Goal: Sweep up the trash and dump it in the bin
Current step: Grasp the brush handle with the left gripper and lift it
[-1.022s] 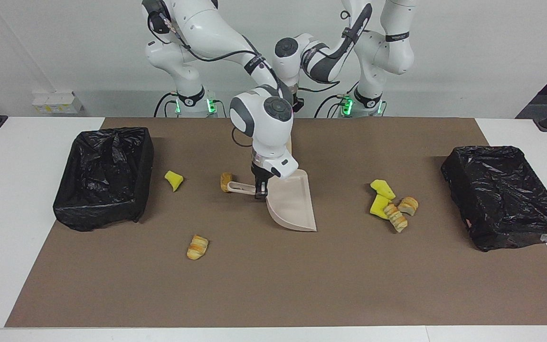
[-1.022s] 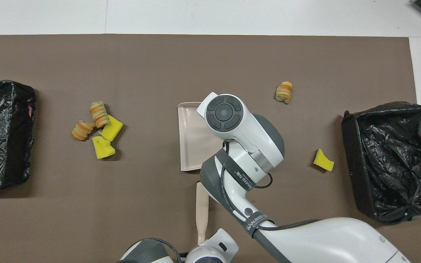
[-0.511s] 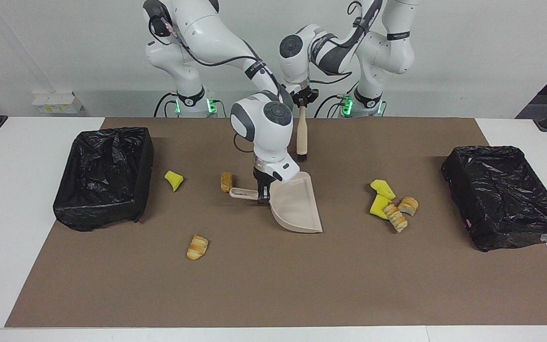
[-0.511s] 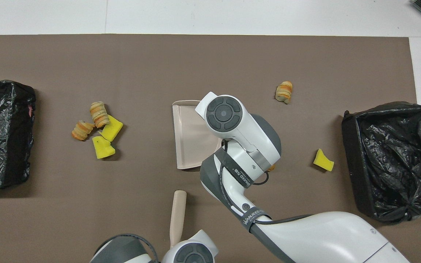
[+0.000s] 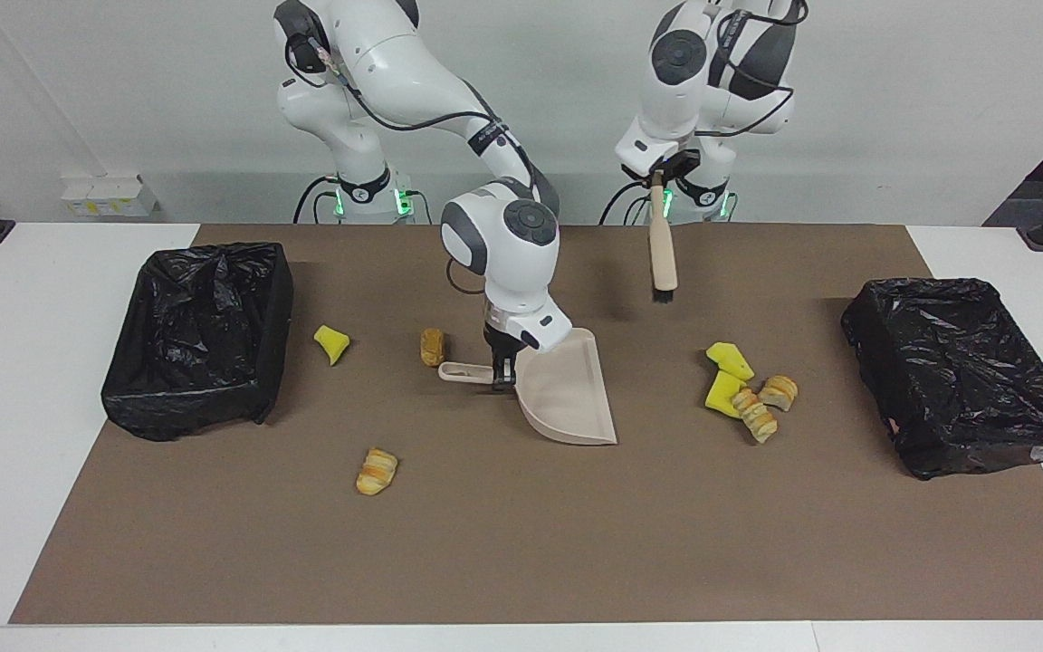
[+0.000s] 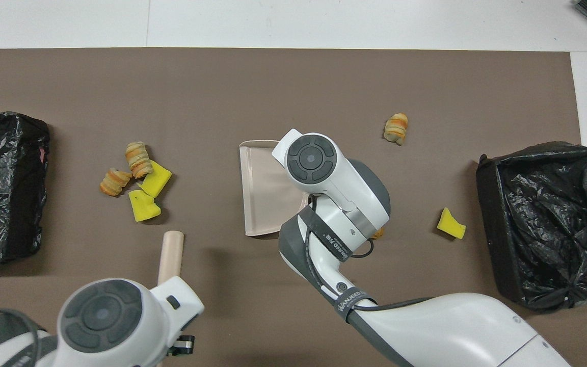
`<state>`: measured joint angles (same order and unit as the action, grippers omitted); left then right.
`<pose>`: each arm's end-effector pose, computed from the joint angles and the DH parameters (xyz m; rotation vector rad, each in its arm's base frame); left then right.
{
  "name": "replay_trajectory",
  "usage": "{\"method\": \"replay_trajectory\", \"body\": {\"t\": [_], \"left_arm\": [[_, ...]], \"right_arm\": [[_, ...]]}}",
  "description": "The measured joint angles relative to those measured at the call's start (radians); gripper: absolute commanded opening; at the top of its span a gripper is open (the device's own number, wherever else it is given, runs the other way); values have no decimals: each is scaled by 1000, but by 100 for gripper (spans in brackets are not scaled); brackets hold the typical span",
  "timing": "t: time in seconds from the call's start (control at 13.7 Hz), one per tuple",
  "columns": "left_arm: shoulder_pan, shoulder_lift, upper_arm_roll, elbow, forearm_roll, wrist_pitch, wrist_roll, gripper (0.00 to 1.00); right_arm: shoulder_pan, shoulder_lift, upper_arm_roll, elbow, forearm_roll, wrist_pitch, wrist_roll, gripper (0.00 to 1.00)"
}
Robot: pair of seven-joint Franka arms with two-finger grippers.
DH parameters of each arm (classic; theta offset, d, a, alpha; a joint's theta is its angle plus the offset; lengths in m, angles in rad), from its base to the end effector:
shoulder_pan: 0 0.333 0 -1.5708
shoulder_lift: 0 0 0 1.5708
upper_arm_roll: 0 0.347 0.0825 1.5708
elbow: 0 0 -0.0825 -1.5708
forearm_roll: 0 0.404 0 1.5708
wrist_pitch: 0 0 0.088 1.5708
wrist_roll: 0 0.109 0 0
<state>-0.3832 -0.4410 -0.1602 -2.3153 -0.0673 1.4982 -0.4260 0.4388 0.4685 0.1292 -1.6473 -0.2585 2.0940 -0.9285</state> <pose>0.3179 -0.2080 0.5037 -2.9228 0.1186 0.5001 0.6070 0.3587 0.3586 2.0619 2.1542 -0.0670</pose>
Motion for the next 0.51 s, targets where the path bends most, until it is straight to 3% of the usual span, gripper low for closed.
{"method": "replay_trajectory", "body": {"t": [0.22, 0.51], "left_arm": [[223, 21, 1, 63, 32, 2, 148, 0], [484, 173, 4, 237, 51, 39, 298, 0]], "right_arm": [[0, 0, 0, 0, 0, 1, 0, 0], [0, 2, 1, 0, 0, 7, 0, 0]]}}
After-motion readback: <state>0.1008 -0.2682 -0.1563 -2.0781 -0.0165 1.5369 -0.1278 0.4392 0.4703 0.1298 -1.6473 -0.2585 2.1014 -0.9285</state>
